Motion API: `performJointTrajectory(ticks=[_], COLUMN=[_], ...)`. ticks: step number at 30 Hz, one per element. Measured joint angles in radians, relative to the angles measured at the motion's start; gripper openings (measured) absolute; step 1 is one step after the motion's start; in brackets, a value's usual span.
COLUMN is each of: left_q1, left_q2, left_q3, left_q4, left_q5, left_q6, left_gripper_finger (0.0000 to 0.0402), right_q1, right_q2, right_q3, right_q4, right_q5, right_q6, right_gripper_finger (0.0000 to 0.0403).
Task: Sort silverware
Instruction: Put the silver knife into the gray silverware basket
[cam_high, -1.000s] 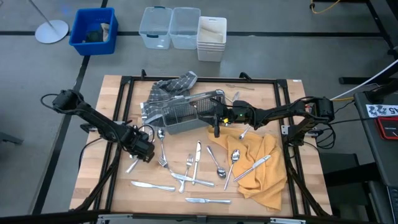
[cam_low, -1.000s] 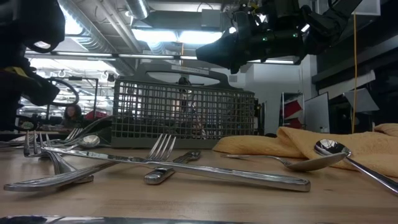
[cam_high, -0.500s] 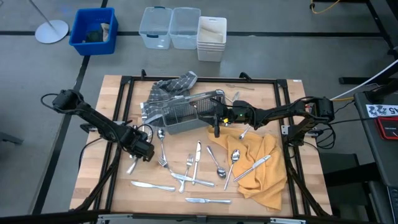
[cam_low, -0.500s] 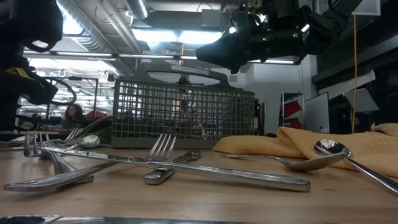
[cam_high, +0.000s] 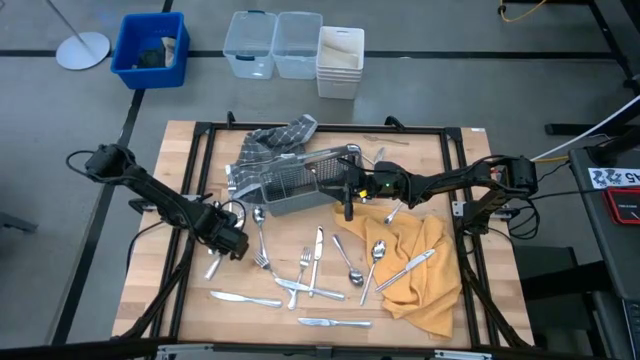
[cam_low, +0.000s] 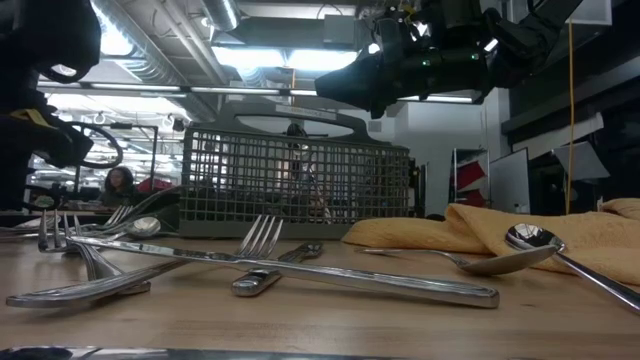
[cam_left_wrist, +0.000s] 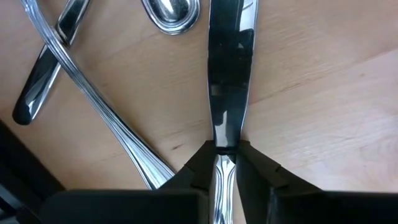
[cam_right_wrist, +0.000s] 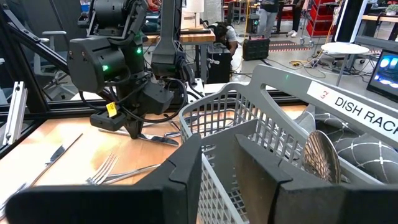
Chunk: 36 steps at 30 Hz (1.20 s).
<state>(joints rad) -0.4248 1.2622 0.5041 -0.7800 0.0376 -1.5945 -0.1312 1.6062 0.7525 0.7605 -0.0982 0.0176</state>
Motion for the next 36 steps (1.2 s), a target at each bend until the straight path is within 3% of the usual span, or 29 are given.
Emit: performJointTrajectory(ticks=[14,21,36], left_q1=[0.001,0.003,0.001], left_q2=[-0.019,-0.084,-0.277], left_q3=[0.001,-0.001,0.001], left_q4=[0.0,0.01,0.006], left_q5=[0.0,-0.062,-0.057], left_q6=[-0.008,-0.026,-0.016], left_gripper_finger=[0.0044,0.0045,0.0045], right_q1=[0.0,0.0,0.0], right_q2=[0.0,0.0,-0.02], right_q3=[0.0,0.0,0.0], right_q4=[0.0,0.0,0.001], right_q5=[0.0,0.0,0.0], right_q6=[0.0,0.0,0.0], right_gripper_finger=[0.0096,0.0096,0.0096])
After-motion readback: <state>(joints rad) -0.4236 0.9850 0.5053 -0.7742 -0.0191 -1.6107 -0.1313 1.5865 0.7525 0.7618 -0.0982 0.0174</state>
